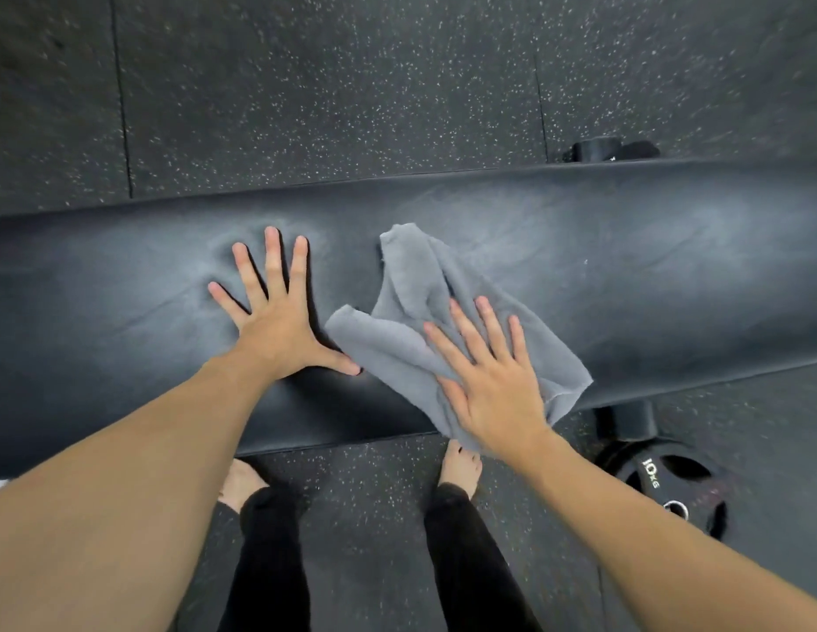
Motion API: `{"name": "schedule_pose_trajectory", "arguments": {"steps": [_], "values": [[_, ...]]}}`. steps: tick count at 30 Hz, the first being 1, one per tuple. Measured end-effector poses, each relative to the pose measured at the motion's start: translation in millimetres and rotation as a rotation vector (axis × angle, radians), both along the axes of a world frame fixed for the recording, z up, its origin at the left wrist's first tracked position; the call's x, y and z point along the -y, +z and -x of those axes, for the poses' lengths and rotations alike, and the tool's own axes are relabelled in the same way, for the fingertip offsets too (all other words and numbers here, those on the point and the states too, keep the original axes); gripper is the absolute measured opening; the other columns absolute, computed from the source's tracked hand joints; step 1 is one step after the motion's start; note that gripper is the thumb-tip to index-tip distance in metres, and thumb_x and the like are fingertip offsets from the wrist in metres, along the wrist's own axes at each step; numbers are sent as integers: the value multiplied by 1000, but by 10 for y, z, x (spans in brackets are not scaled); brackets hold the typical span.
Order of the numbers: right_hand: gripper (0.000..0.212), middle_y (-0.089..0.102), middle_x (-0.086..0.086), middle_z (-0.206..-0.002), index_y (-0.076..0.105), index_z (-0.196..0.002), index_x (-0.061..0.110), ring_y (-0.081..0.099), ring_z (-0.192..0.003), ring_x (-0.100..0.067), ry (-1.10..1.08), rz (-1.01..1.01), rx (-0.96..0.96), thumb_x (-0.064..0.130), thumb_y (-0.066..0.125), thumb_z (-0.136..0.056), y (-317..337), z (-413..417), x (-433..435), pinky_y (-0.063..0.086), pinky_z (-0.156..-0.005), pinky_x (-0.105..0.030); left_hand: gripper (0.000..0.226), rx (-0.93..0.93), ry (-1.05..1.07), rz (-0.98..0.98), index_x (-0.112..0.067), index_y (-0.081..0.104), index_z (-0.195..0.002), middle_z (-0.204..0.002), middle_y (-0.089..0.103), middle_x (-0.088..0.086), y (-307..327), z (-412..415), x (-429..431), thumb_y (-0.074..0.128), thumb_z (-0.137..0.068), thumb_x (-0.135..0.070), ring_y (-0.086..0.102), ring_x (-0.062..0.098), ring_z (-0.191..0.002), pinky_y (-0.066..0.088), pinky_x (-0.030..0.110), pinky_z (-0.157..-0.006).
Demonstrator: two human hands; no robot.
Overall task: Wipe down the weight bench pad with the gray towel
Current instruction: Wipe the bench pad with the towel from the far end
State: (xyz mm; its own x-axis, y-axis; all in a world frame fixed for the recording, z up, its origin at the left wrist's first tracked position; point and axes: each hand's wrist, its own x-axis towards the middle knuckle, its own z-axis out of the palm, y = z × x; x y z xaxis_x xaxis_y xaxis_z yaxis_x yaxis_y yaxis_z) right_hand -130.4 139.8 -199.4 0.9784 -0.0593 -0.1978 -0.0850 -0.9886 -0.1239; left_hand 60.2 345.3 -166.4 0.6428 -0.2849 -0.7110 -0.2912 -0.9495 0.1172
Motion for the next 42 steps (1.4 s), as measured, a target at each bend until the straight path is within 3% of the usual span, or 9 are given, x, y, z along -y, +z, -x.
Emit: {"name": "schedule_pose_trajectory", "arguments": {"steps": [5, 12, 16, 19, 24, 27, 32, 38, 42], "values": [[57, 11, -4, -168, 21, -158, 30, 1, -156, -29, -443, 8, -21, 43, 28, -103, 42, 288, 312, 10, -122, -60, 175, -2, -18, 39, -29, -39, -146, -150, -51, 2, 10, -27, -45, 75, -26, -86, -42, 43, -139, -14, 77, -105], [59, 11, -4, -168, 18, -159, 29, -3, -156, -26, -714, -44, 31, 43, 24, -102, 9, 47, -230, 3, -124, -56, 162, -26, -88, 178, -26, -34, -150, -150, -51, 6, 7, -75, -201, 82, -46, -74, -45, 44, -137, -20, 74, -103], [59, 11, -7, -168, 19, -159, 25, -3, -156, -29, -655, -48, 24, 43, 23, -102, -1, -212, -955, 6, -123, -59, 141, 77, -189, 288, -26, -13, -158, -162, -32, 2, 69, -301, -775, 87, -62, -53, -27, 30, -150, -10, 56, -120], [59, 12, -6, -168, 23, -158, 24, 0, -155, -34, -536, -36, -4, 44, 24, -103, 16, -548, -1828, 9, -122, -62, 142, 129, -123, 212, -28, -8, -159, -164, -28, 0, 152, -561, -1506, 89, -58, -53, -22, 30, -151, -5, 57, -121], [62, 9, -4, -168, 16, -159, 29, 0, -154, -36, -107, -118, -9, 47, 34, -103, 33, -1321, -3437, 15, -119, -64, 153, 80, -2, -2, -31, -20, -155, -161, -34, -3, 227, -893, -2693, 87, -50, -64, -27, 33, -149, -2, 64, -117], [61, 3, -1, -169, 11, -159, 32, -5, -155, -32, -16, -135, -19, 47, 32, -104, -9, -1711, -3797, 13, -120, -60, 159, 53, 30, 16, -25, -28, -153, -159, -39, -5, 182, -946, -3072, 86, -49, -67, -33, 25, -148, -4, 63, -117], [58, 16, 3, -168, 22, -157, 35, 5, -156, -28, 97, -118, 10, 43, 37, -102, 34, -1859, -3409, 7, -123, -55, 169, -8, 39, 58, -28, -37, -147, -148, -53, -10, 80, -970, -3134, 88, -41, -66, -44, 22, -141, -16, 61, -114], [59, 15, 0, -168, 21, -157, 35, 10, -155, -32, -380, 9, -38, 47, 23, -100, 36, -2052, -2060, 17, -120, -60, 170, -38, 45, 101, -30, -36, -148, -147, -53, -13, 88, -1006, -3211, 88, -38, -67, -46, 20, -139, -19, 60, -113], [66, 12, -4, -168, 18, -158, 29, -1, -156, -27, -391, -30, -132, 56, 11, -98, 116, -1908, -1440, 8, -123, -58, 169, -36, 24, 92, -26, -43, -144, -142, -60, -8, 29, -1010, -3200, 85, -43, -70, -50, 26, -136, -20, 63, -111]]}}
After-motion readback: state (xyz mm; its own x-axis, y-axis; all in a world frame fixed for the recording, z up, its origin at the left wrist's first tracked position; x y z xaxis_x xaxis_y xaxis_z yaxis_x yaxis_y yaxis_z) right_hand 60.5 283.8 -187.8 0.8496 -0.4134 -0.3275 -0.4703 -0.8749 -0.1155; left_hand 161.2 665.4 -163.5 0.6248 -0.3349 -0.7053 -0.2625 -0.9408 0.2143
